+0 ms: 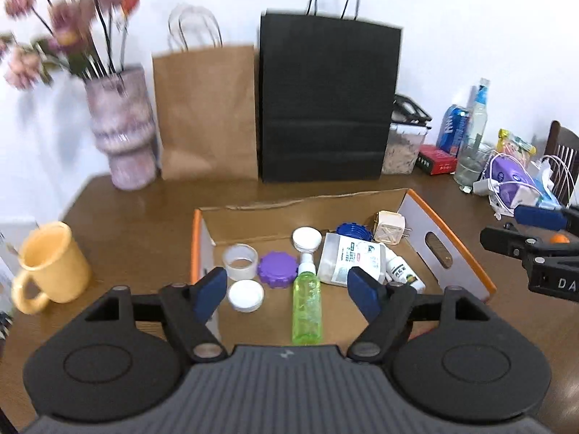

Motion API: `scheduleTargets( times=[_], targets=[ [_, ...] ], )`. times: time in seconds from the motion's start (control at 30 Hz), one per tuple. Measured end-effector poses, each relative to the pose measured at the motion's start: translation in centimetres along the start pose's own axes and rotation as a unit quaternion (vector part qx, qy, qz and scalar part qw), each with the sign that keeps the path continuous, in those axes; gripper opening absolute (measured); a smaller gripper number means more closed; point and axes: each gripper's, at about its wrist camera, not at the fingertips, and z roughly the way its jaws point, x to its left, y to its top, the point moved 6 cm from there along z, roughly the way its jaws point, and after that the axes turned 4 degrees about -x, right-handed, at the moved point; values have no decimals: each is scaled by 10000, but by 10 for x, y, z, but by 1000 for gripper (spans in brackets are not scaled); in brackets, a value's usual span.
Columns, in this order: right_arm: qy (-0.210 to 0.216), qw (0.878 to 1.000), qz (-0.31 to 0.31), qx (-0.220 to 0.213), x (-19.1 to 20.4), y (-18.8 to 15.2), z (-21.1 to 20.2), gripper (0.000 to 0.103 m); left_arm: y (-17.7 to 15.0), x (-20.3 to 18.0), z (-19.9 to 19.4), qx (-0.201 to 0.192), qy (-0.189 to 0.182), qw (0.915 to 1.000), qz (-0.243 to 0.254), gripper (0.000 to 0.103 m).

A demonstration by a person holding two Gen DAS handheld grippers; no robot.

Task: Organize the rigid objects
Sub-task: 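Lift both tools out of the box and back toward the table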

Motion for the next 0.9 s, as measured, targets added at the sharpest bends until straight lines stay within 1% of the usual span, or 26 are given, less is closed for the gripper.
scheduleTargets(
  times=[0.1, 0.13, 0.17, 0.2, 0.23, 0.27, 0.33, 0.4, 0.5, 0.63, 0.77, 0.9],
  targets=[
    [104, 9999, 25, -119, 7, -12, -18, 69, -13, -6, -31, -511, 149, 9985, 148, 78],
    [151, 9997, 56, -209, 10, -16, -24, 69, -16, -8, -39, -709, 221, 9971, 176, 80],
    [180, 9993, 84, -314, 12, -21, -30, 70, -20, -9, -48, -924, 287, 9951, 194, 85],
    [204, 9987, 93, -457, 15, -25, -36, 72, -24, -11, -58, -1163, 357, 9924, 192, 88],
    [221, 9975, 87, -672, 17, -29, -43, 81, -28, -12, -66, -1405, 447, 9889, 165, 94],
    [208, 9958, 76, -887, 18, -33, -50, 88, -32, -13, -75, -1664, 518, 9846, 120, 94],
    [146, 9896, 73, -1431, 20, -42, -65, 90, -40, -17, -89, -2034, 482, 9778, 151, 95],
    [84, 9851, 84, -1716, 21, -50, -76, 90, -46, -22, -100, -2252, 451, 9729, 267, 96],
    [11, 9823, 136, -1870, 21, -54, -87, 90, -52, -29, -110, -2415, 559, 9680, 379, 97],
    [-124, 9801, 135, -1976, 21, -54, -100, 90, -60, -32, -118, -2376, 472, 9694, 393, 97],
    [-150, 9785, 112, -2056, 23, -53, -113, 90, -66, -33, -128, -2427, 439, 9684, 364, 97],
    [-155, 9780, 129, -2075, 25, -56, -126, 90, -72, -32, -137, -2391, 384, 9699, 266, 99]
  ],
)
